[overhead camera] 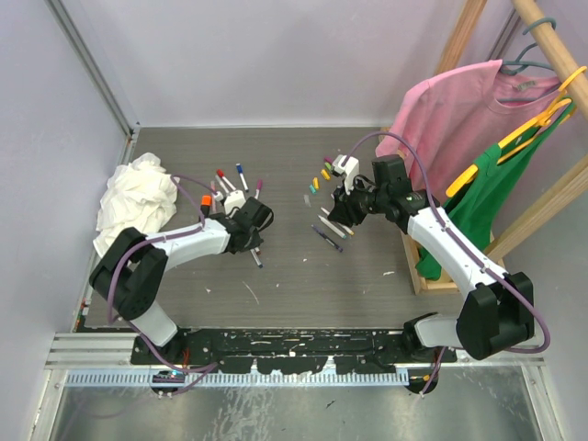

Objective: Open the pen caps
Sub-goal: Pick up the pen from the center of the board.

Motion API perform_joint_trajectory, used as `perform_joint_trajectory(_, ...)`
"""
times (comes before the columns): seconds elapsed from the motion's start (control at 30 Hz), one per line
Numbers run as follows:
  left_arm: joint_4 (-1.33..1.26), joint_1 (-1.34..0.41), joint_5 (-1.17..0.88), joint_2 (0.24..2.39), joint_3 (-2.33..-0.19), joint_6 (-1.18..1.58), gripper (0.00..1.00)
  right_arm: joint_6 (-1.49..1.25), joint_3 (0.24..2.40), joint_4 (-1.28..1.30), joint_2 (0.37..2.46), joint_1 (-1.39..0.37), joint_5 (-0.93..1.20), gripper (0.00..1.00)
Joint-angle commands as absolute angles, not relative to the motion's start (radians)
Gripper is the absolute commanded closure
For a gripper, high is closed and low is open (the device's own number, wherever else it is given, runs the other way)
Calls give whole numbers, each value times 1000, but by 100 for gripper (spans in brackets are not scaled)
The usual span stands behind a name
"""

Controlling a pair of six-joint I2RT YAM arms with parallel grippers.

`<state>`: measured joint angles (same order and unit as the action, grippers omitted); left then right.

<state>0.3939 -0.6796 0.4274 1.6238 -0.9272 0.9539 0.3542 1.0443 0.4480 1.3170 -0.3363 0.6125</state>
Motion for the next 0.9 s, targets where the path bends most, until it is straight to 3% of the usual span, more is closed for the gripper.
perform_joint_trajectory(0.0,391,-680,463,1630,-924,948,83,365,1048,417,1297,-332,634,68)
perform_joint_trajectory(0.63,369,-679,451,1667,-881,963,76,364,1049,417,1296,-332,635,68)
perform_joint_trajectory(0.73,371,-678,455,1662,-872,972,78,363,1049,417,1296,-331,638,68)
perform_joint_trajectory(0.87,387,-676,476,1626,-860,979,90,362,1049,419,1297,-330,643,68)
